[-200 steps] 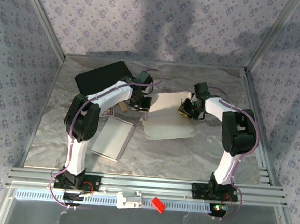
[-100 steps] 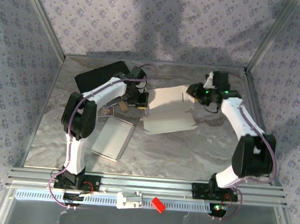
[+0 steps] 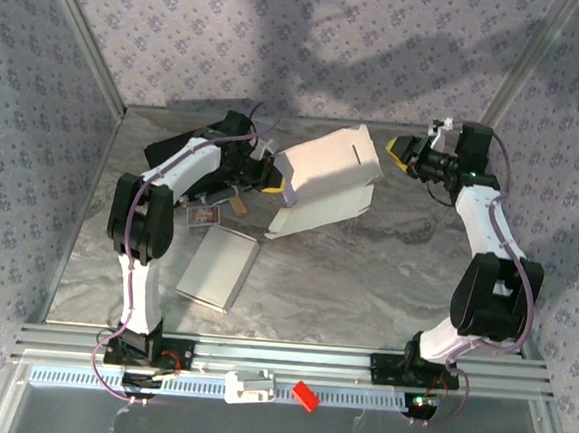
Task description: Fold the paper box
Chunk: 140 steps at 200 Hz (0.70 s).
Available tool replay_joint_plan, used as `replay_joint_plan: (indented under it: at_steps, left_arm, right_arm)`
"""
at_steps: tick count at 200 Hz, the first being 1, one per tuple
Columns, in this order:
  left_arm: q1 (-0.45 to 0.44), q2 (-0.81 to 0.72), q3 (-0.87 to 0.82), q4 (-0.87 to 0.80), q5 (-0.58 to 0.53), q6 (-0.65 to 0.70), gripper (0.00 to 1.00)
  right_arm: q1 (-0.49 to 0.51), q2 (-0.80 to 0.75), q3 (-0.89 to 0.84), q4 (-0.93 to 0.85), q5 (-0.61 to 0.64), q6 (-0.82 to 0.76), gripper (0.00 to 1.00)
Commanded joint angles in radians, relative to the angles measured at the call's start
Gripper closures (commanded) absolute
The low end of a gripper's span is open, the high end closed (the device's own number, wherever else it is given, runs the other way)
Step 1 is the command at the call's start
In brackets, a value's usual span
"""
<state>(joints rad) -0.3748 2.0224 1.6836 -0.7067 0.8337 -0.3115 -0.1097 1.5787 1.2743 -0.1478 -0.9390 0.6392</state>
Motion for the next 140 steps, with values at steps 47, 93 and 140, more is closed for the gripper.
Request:
replay_joint_plan:
  at_steps: [47,93,140]
  left_arm:
    - [0.005,0.037,0.057,-0.037,0.119,0.094,1.0]
    - [0.013,0.049,0.075,-0.062,0.12,0.107,1.0]
    - [0.014,0.062,0.093,-0.076,0.111,0.106,1.0]
  right_arm:
    - [0.048,0.007,0.085,0.014,-0.199,-0.062,0.61]
    - [0.067,0.009,0.095,-0.006,-0.205,-0.082,0.61]
    - [0.09,-0.02,0.102,-0.083,-0.161,-0.147,0.61]
